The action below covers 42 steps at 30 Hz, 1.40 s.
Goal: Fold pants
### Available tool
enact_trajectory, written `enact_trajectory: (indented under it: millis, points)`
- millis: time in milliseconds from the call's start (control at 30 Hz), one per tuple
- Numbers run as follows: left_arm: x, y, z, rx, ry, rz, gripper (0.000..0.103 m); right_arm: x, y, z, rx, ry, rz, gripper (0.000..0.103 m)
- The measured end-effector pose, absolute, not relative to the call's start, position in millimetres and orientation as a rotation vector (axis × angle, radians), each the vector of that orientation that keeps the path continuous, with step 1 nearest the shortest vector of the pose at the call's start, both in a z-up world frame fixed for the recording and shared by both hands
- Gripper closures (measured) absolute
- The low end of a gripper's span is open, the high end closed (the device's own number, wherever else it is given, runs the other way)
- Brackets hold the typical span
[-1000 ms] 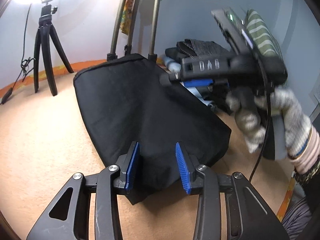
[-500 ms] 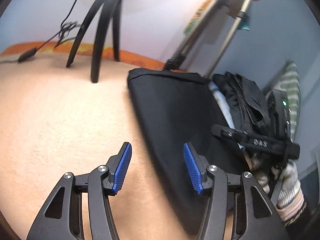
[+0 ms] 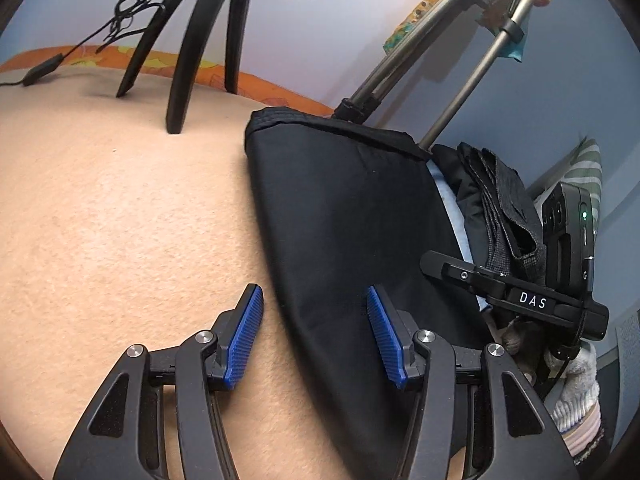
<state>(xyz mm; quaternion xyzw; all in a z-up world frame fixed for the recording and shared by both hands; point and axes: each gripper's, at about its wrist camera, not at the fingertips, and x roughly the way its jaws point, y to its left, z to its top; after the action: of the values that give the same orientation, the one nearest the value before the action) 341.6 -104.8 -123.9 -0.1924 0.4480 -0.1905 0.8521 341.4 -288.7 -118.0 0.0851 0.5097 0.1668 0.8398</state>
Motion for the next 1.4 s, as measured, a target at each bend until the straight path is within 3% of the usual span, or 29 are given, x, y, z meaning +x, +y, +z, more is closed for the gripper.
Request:
enact_trajectory:
  millis: [67,100,133,233,300,433,600,667,733,900,1100,1233,1400]
  points:
    - [342.5,-105.2,-124.3,-0.417,0.939,-0.406,0.05,342.5,-289.3,-118.1,0.2,1.074,0.375,0.033]
    - [343.3,-105.2,-124.2,-0.418,0.934,-0.406,0.05,342.9,-290.3,-118.4,0.222,1.072,0.399,0.048]
    - [343.7,-105.9,-124.6,-0.421,0.927,-0.409,0.05,343.6,-293.9,-120.2,0.275,1.079,0.428,0.055]
    - [345.4,-108.0,-125.5,-0.426,0.922,-0.443,0.053,341.8,-300.5,-122.5,0.316,1.069,0.447,0.064]
    - [347.6,-111.1,-126.9,-0.423,0.932,-0.463,0.064,339.6,-308.7,-125.5,0.37,1.057,0.468,0.071]
    - [348.9,-106.0,-128.2,-0.463,0.933,-0.461,0.074,336.2,-320.7,-126.1,0.472,1.048,0.497,0.085]
    - [347.3,-104.2,-125.7,-0.473,0.925,-0.458,0.081,331.8,-317.8,-117.1,0.473,1.028,0.511,0.09]
    - [346.4,-104.4,-124.8,-0.464,0.922,-0.458,0.082,332.1,-315.0,-119.3,0.439,1.035,0.494,0.085]
    - [346.1,-104.6,-124.4,-0.46,0.919,-0.455,0.083,335.8,-314.3,-124.7,0.436,1.063,0.483,0.071]
    - [346.0,-103.8,-125.7,-0.463,0.918,-0.451,0.083,336.9,-305.2,-127.1,0.398,1.053,0.493,0.057]
    - [343.4,-105.9,-121.2,-0.445,0.901,-0.444,0.086,331.5,-315.3,-130.0,0.493,1.023,0.494,0.085]
    - [338.8,-104.8,-111.7,-0.425,0.874,-0.433,0.091,318.9,-308.8,-110.2,0.461,1.011,0.495,0.092]
    - [325.9,-104.1,-94.9,-0.381,0.825,-0.444,0.092,298.6,-302.8,-85.5,0.438,0.988,0.507,0.093]
